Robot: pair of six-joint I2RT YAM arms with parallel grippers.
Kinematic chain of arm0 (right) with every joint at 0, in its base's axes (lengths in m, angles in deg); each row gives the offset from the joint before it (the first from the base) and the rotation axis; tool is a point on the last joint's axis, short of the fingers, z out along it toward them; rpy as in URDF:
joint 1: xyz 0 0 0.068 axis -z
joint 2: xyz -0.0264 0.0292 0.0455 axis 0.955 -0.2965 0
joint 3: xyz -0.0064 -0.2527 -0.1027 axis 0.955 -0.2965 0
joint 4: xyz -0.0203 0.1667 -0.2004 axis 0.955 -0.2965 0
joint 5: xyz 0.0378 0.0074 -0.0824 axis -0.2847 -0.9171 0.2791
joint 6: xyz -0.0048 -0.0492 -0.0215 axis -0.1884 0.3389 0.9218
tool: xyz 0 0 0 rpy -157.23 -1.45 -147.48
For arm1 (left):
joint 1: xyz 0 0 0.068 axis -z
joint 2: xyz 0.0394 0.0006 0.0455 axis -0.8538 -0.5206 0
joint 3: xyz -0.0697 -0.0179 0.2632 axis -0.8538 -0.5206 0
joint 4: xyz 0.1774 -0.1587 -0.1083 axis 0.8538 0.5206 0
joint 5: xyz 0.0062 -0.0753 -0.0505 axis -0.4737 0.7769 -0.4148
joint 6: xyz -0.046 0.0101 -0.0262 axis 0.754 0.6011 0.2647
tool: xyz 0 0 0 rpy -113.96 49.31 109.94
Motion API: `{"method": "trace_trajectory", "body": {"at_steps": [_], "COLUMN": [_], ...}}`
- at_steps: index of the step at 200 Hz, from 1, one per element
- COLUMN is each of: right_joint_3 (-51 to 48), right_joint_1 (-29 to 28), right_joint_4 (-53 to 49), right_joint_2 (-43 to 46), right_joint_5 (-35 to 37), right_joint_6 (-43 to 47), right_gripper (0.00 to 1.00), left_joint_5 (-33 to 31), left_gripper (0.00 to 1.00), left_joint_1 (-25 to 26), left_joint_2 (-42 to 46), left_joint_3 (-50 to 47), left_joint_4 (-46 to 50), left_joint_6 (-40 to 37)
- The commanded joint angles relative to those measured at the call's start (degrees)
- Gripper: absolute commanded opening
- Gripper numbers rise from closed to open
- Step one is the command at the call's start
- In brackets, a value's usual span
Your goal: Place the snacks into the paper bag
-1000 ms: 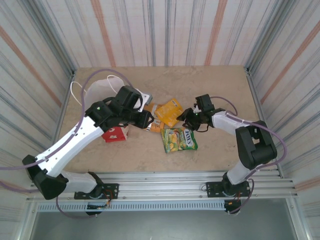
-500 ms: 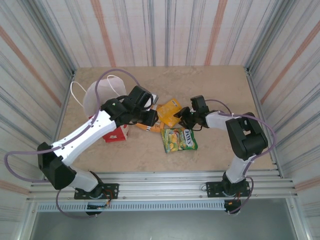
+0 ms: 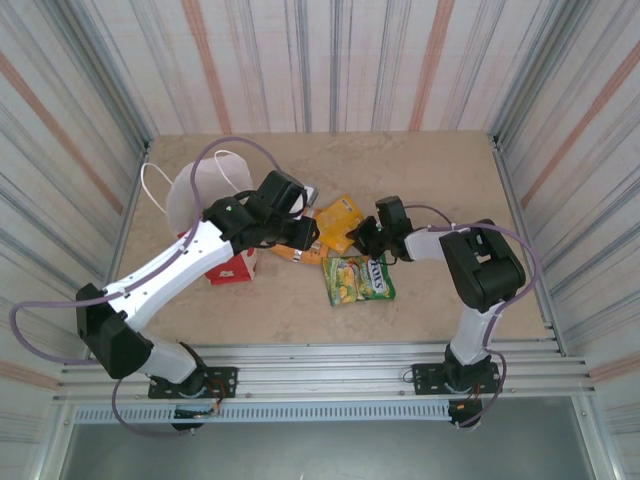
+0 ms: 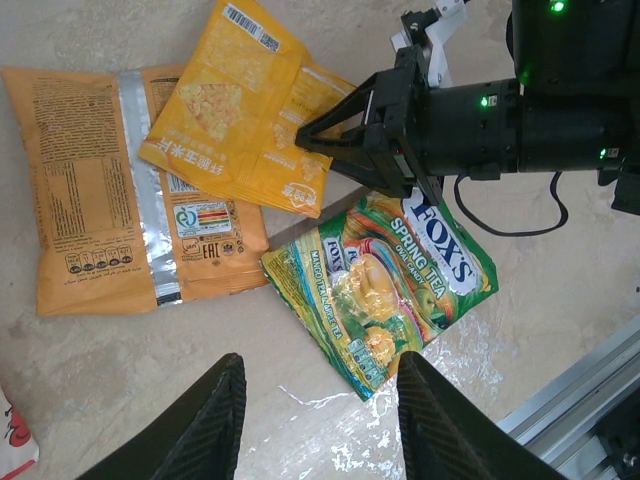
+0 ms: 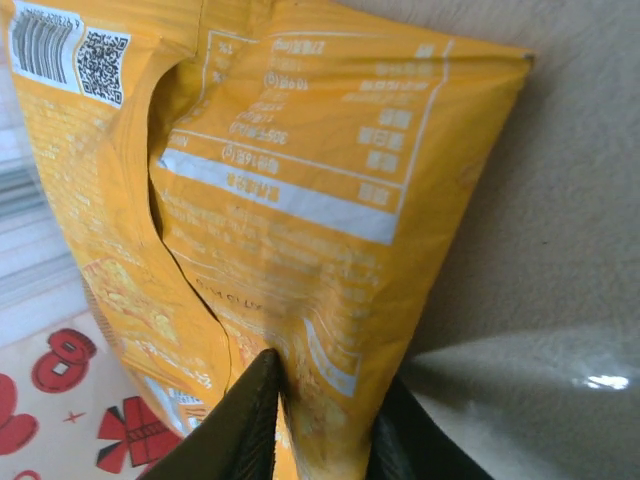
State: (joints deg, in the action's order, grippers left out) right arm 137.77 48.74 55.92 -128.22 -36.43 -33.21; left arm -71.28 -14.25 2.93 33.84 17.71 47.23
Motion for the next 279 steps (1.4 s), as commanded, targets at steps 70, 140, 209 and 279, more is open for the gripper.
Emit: {"method": "trace_trajectory", "body": {"at_steps": [70, 140, 209, 279], "right_joint_3": [-1.4, -2.2, 0.1, 3.1], "right_joint_1": [1.1, 7.7, 13.0, 10.8], "right_joint_4": [-0.6, -0.1, -0.3, 0.6], "right_joint_2": [9.7, 22.3, 32.2, 35.4], "right_joint_5": [-0.4, -16.1, -35.5, -40.2], "right_joint_6": [15.0, 29.5, 34.2, 33.9], "right_gripper": [0.00, 0.00, 0.00, 0.00], "left_joint_5": [1.1, 9.3, 20.0, 23.1], "left_gripper": [0.46, 0.49, 0.63, 0.63], "left_joint_1": [-1.2, -6.1, -10.0, -10.0], "left_joint_2": [1.6, 7.0, 8.2, 6.1], "left_joint_3": [3.9, 2.4, -0.5, 0.1], "left_joint_4": [1.2, -5.1, -15.9, -21.5], "left_joint_6": [1.3, 4.6, 7.8, 7.8]}}
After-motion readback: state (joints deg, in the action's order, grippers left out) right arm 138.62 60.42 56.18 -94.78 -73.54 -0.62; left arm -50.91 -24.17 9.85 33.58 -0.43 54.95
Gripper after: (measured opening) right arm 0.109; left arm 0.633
